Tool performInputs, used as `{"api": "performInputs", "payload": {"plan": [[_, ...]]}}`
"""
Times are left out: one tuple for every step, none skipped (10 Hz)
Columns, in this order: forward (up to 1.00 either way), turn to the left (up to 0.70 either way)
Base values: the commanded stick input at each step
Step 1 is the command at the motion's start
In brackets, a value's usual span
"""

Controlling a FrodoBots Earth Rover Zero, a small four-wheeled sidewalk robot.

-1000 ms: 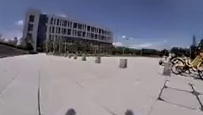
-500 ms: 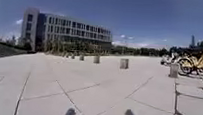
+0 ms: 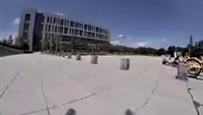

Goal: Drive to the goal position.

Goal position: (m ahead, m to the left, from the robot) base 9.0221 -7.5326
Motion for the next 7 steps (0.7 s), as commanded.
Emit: {"api": "performInputs", "payload": {"plan": [[1.0, -0.39], [1.0, -0.39], [1.0, -0.39], [1.0, -0.39], [1.0, -0.39], [1.0, -0.39], [1.0, -0.18]]}}
